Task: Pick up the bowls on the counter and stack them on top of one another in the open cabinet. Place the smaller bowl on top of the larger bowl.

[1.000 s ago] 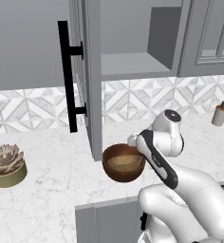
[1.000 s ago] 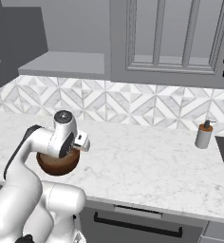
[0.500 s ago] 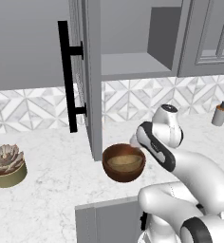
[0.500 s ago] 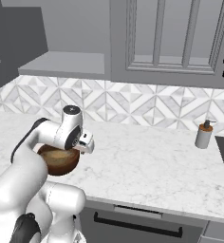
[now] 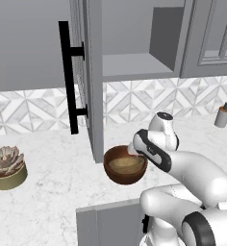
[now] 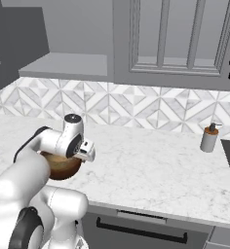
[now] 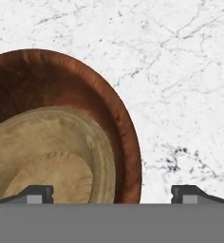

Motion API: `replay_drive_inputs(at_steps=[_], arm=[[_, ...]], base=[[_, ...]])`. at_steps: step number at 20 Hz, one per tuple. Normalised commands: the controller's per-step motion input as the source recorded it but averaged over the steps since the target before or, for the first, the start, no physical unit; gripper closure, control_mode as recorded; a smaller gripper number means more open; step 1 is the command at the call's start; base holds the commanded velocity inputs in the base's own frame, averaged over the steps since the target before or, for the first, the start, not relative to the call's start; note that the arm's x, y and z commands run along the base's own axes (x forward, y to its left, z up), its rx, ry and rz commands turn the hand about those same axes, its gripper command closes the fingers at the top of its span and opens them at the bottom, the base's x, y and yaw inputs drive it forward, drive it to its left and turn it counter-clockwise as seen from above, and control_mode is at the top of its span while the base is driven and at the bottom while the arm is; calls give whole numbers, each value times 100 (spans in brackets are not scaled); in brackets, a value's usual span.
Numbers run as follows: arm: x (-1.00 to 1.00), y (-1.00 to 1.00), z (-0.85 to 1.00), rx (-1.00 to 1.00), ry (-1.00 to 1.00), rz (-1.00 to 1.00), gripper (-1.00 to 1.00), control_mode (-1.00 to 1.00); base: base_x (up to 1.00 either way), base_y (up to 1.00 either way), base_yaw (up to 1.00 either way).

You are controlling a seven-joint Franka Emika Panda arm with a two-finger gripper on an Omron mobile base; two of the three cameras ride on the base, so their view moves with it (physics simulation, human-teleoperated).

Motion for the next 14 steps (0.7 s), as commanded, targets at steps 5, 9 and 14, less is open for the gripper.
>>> replay_drive_inputs(at_steps=[5, 9, 14], arm=[[19, 0, -40, 0, 0, 0, -100, -100], [14, 0, -31, 0, 0, 0, 100, -100], [3, 0, -5, 0, 0, 0, 100, -100]], base=[[0, 0, 0], [0, 0, 0], [0, 0, 0]])
